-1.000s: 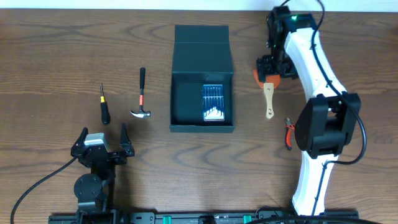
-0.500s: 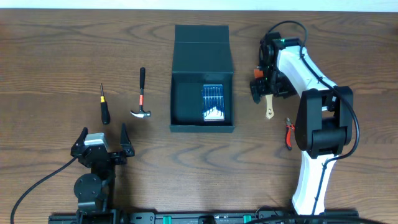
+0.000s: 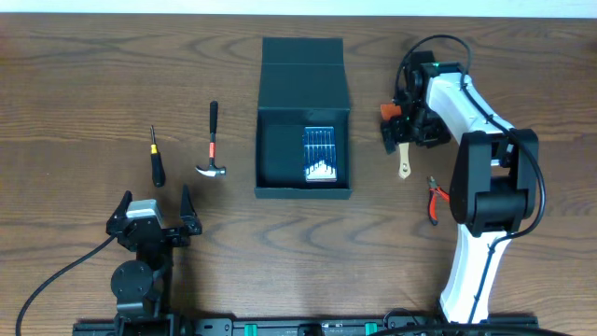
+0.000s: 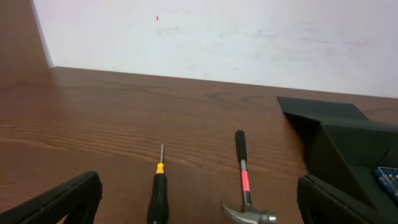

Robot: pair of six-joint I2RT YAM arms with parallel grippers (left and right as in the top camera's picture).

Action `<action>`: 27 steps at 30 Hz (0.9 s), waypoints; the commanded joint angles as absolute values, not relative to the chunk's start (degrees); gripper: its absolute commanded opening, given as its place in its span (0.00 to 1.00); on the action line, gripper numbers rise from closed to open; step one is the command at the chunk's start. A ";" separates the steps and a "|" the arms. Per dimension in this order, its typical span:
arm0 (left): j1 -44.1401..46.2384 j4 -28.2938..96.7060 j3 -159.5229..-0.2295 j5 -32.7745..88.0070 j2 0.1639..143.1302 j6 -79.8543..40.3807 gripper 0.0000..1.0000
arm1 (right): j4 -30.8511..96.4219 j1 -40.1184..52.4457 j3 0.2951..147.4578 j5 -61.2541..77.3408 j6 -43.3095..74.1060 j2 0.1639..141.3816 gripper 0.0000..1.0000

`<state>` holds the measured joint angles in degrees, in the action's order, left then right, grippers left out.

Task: Pack container
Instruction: 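Close the right gripper on the scraper's wooden handle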

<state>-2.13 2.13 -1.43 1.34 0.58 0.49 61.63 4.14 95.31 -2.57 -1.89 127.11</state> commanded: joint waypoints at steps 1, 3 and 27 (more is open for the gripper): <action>-1.96 4.01 -0.23 0.89 0.23 1.48 0.99 | 61.01 3.18 94.63 -0.58 -2.11 126.98 0.93; -1.93 4.01 -0.23 0.91 0.23 1.48 0.98 | 60.51 3.20 94.48 -0.58 -1.28 126.98 0.93; -1.96 4.01 -0.23 0.89 0.23 1.48 0.98 | 59.31 3.25 91.44 0.62 1.63 126.98 0.70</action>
<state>-2.13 2.13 -1.43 1.34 0.58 0.51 59.11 3.40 93.19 -0.03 1.04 126.45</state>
